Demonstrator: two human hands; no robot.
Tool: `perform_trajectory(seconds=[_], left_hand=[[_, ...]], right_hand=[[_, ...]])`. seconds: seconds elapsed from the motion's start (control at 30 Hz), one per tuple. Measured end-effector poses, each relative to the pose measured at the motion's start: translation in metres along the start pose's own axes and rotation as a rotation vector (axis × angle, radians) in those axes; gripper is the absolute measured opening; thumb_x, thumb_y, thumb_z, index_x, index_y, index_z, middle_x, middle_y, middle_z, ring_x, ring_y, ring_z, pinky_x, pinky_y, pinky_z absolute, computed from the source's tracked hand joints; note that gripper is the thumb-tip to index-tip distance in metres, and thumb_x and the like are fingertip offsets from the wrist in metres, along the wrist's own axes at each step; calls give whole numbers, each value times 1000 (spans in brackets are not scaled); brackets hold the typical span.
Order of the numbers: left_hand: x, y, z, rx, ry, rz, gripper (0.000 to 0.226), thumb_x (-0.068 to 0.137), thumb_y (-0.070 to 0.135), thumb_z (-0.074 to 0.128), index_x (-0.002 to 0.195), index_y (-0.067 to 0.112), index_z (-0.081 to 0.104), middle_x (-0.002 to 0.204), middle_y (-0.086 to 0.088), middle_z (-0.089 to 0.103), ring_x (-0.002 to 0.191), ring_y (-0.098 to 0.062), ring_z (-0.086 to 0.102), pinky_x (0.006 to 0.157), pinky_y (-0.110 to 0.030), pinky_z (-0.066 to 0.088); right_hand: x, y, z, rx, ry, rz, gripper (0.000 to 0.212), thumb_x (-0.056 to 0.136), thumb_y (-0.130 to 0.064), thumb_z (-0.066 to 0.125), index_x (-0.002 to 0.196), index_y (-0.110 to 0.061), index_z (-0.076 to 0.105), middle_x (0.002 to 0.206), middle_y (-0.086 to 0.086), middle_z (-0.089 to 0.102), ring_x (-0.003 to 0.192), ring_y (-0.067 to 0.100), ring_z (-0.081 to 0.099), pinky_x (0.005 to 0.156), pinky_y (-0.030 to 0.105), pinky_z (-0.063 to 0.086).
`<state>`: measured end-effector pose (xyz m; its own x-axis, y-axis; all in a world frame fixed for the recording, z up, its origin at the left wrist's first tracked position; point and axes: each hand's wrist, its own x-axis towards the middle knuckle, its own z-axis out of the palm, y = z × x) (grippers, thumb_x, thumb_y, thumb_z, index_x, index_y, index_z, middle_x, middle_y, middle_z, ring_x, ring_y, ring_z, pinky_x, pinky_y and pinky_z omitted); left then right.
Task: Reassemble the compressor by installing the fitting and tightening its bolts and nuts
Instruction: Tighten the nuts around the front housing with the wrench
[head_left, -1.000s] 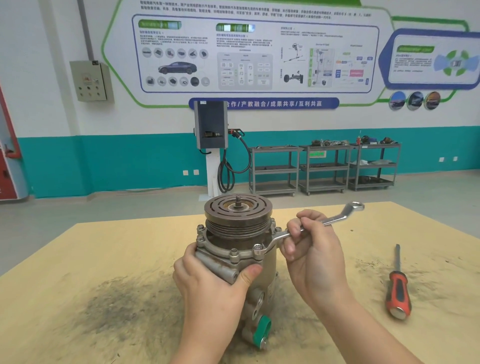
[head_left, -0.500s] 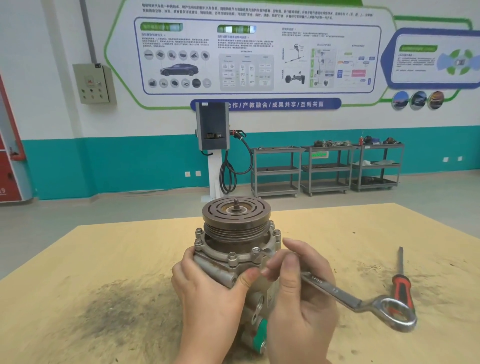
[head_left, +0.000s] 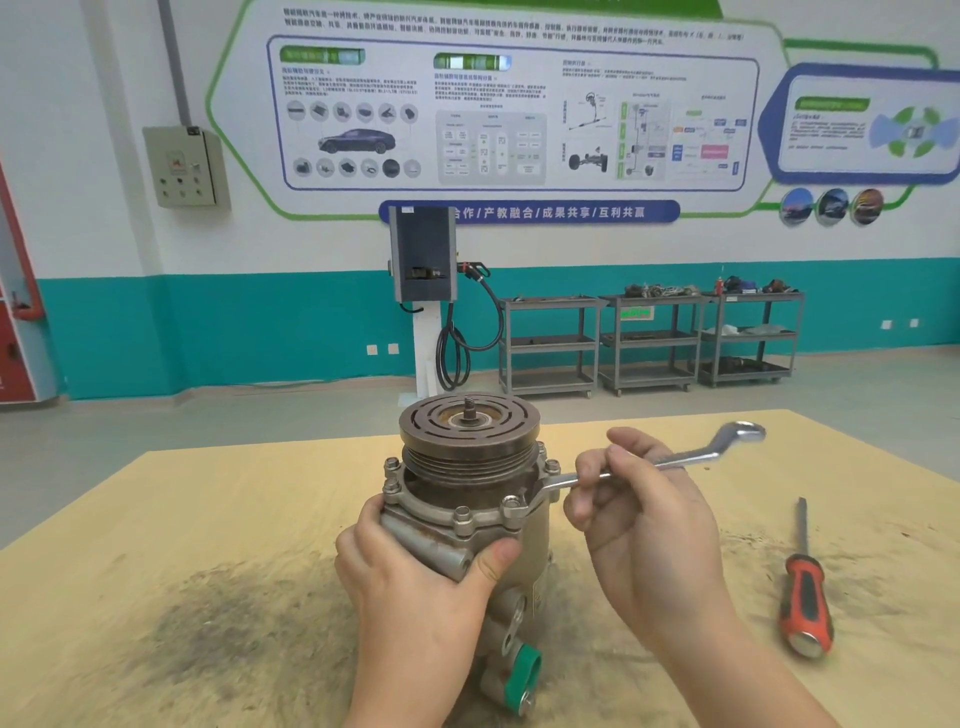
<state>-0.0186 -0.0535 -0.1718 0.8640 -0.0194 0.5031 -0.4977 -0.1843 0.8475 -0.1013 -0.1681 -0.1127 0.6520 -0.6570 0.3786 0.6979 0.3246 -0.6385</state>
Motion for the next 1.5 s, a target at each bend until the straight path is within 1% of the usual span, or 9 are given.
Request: perform_trajectory(seconds=[0.1,0.33,0.57,0.87,0.97,1.07,1.17,1.3,1.5], left_hand=[[-2,3,-3,-22,-2,6,131,37,70,68,147,14,25,119,10,22,122,-2,20,107,-35,26],[-1,1,-3,-18,31,46,114,50,50,86,144,14,32,119,10,27,124,-8,25,101,-27,23],[0,4,-1,-10,39,39,127,36,76,62,142,14,32,117,11,25,109,7,17,100,-29,24],[-42,52,30,181,118,-80,119,42,38,96,134,-14,43,109,-31,46,103,-48,44,85,-62,45],[-57,54,29,139,126,-51,112,53,58,74,137,-10,44,108,-27,47,102,-44,46,76,-57,50],[-55,45,7,5,92,-53,117,57,73,54,149,5,29,136,-17,34,128,-33,35,101,-49,36],[-8,33,-22,-89,-167,-33,120,57,86,58,153,30,12,147,19,18,134,-3,21,111,-32,20],[37,20,-32,-209,-600,-80,126,42,69,76,149,39,18,141,28,41,126,4,45,108,-24,36],[40,5,-26,-253,-564,-60,97,39,65,80,122,52,32,116,30,57,110,10,54,90,-16,39]], right_hand=[[5,-4,-2,21,-47,81,14,96,0,37,89,-10,44,60,7,52,44,18,45,43,24,41],[-7,12,7,7,42,-124,19,98,3,36,89,-11,46,58,5,53,42,17,43,46,23,40],[-10,10,6,50,23,-153,19,93,-2,44,88,-17,54,62,6,56,47,17,47,49,22,44],[8,-2,-7,180,93,8,17,96,1,35,93,-12,46,59,5,55,42,16,45,43,22,40],[11,-7,-12,150,113,-20,19,96,2,34,92,-13,45,57,4,53,40,16,42,44,21,38],[18,-12,-19,134,117,4,20,96,2,33,90,-13,46,56,3,52,41,16,40,43,21,36],[25,-14,-22,116,88,66,19,97,1,32,91,-12,46,56,3,52,41,15,41,43,21,37],[31,-19,-28,87,52,148,16,96,0,33,93,-11,45,57,4,52,42,15,41,42,23,37],[23,-11,-27,-29,111,-56,20,94,4,32,88,-12,44,55,3,52,40,16,39,42,23,36]])
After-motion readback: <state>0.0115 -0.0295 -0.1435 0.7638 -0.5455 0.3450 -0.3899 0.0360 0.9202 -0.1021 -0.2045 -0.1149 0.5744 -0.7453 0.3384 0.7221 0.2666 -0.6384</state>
